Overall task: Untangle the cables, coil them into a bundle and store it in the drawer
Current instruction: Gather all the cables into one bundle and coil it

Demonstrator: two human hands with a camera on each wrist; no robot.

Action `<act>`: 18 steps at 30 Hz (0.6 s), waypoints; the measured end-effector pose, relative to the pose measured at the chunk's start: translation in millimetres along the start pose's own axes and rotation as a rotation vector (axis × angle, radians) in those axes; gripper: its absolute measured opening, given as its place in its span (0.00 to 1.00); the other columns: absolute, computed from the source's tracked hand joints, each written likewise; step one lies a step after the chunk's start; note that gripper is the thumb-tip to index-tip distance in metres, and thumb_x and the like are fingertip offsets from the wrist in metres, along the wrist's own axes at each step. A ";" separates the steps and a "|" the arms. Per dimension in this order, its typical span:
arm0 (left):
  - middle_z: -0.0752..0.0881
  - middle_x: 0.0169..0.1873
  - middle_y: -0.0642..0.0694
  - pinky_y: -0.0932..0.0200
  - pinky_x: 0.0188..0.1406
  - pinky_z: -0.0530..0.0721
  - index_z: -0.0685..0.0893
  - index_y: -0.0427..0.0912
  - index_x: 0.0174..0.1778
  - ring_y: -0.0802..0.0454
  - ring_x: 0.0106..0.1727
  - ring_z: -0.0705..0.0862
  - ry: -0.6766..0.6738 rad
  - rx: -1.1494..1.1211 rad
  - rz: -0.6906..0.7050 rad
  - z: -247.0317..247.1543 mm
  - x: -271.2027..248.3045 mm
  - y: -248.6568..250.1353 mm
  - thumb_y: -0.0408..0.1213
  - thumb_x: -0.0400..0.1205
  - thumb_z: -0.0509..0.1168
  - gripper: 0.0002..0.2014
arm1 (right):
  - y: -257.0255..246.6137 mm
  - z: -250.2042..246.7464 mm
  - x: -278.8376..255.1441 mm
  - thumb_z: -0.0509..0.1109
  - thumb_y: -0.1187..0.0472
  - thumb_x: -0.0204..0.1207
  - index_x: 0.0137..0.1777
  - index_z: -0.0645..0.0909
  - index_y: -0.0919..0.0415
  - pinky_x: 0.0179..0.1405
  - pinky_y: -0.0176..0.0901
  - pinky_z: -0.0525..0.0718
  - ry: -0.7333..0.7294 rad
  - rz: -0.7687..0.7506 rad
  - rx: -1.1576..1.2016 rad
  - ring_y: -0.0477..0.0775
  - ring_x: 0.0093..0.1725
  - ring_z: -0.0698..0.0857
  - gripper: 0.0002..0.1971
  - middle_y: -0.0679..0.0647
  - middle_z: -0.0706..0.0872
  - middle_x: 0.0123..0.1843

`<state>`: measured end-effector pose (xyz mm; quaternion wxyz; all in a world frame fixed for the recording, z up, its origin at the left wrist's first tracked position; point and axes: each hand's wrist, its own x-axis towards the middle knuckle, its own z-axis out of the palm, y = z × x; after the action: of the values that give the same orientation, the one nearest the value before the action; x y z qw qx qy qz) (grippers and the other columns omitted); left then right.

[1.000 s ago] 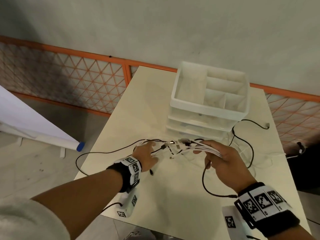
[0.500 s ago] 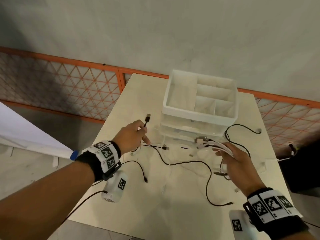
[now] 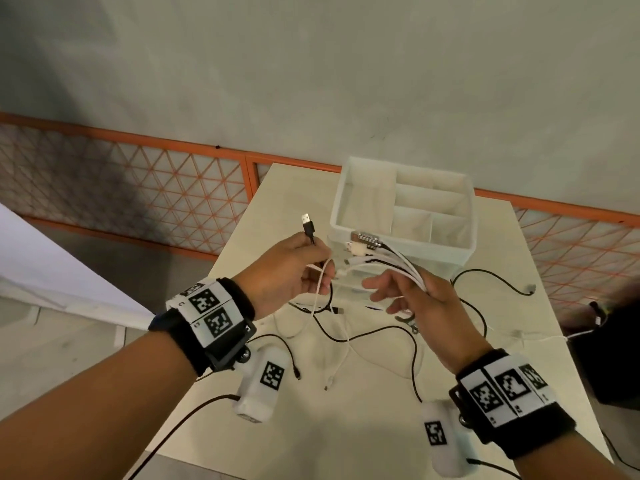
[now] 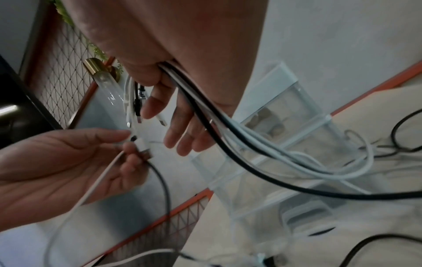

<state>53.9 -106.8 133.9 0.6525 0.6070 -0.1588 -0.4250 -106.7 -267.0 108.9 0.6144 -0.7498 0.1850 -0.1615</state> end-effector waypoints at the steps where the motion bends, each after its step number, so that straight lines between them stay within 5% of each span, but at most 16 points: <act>1: 0.82 0.36 0.38 0.53 0.39 0.87 0.74 0.38 0.51 0.45 0.36 0.81 -0.022 0.022 0.000 5.4 -0.2 -1.7 0.23 0.84 0.62 0.06 | -1.8 6.1 2.0 0.58 0.53 0.88 0.47 0.83 0.61 0.51 0.54 0.83 -0.016 -0.004 0.005 0.55 0.54 0.91 0.17 0.52 0.94 0.54; 3: 0.82 0.37 0.39 0.53 0.41 0.89 0.73 0.37 0.51 0.46 0.37 0.82 -0.082 0.070 0.014 16.9 -0.7 -5.7 0.17 0.83 0.60 0.10 | -3.0 16.3 6.3 0.60 0.48 0.87 0.45 0.83 0.57 0.57 0.56 0.83 -0.053 -0.009 0.000 0.50 0.55 0.89 0.17 0.46 0.92 0.50; 6: 0.84 0.39 0.39 0.52 0.39 0.89 0.73 0.37 0.52 0.46 0.35 0.85 -0.099 0.112 0.035 27.1 -0.3 -12.9 0.11 0.79 0.58 0.16 | -2.7 24.2 10.2 0.58 0.47 0.86 0.43 0.79 0.57 0.61 0.68 0.83 -0.113 0.007 0.018 0.57 0.46 0.86 0.16 0.48 0.87 0.42; 8: 0.85 0.45 0.39 0.55 0.30 0.86 0.73 0.36 0.56 0.47 0.31 0.85 0.011 0.123 0.037 23.8 0.5 -14.3 0.11 0.78 0.58 0.18 | -2.1 21.2 10.2 0.56 0.51 0.90 0.45 0.74 0.60 0.45 0.59 0.86 -0.106 0.049 0.060 0.57 0.35 0.84 0.16 0.57 0.84 0.39; 10: 0.87 0.50 0.36 0.59 0.24 0.79 0.74 0.36 0.60 0.49 0.28 0.82 0.156 0.133 0.043 10.7 3.2 -12.9 0.12 0.79 0.56 0.19 | -2.1 13.8 7.3 0.54 0.59 0.92 0.45 0.73 0.63 0.29 0.45 0.75 -0.053 0.091 0.059 0.52 0.30 0.76 0.14 0.61 0.77 0.38; 13: 0.89 0.51 0.33 0.59 0.22 0.74 0.75 0.38 0.56 0.50 0.27 0.79 0.368 0.229 0.092 -21.7 9.4 -14.3 0.14 0.80 0.52 0.17 | -0.8 1.3 2.1 0.54 0.60 0.91 0.47 0.75 0.61 0.30 0.41 0.68 -0.003 0.142 0.029 0.45 0.31 0.75 0.13 0.49 0.79 0.41; 15: 0.88 0.51 0.34 0.55 0.26 0.80 0.76 0.39 0.56 0.48 0.30 0.82 0.445 0.399 0.058 -39.8 12.5 -22.7 0.16 0.80 0.52 0.17 | -1.4 -3.9 1.6 0.54 0.59 0.91 0.49 0.77 0.62 0.29 0.41 0.67 -0.011 0.145 -0.007 0.48 0.31 0.76 0.13 0.44 0.82 0.39; 18: 0.83 0.62 0.38 0.50 0.49 0.83 0.71 0.42 0.73 0.43 0.53 0.83 0.330 0.879 -0.177 -52.2 14.9 -37.7 0.25 0.80 0.58 0.24 | -5.7 -6.1 3.3 0.55 0.57 0.91 0.50 0.79 0.61 0.27 0.42 0.65 -0.054 0.131 -0.065 0.57 0.30 0.66 0.14 0.53 0.82 0.33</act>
<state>86.8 -79.9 83.3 0.3118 0.8959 -0.1655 -0.2698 -106.2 -272.8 115.7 0.6037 -0.7598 0.2223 -0.0942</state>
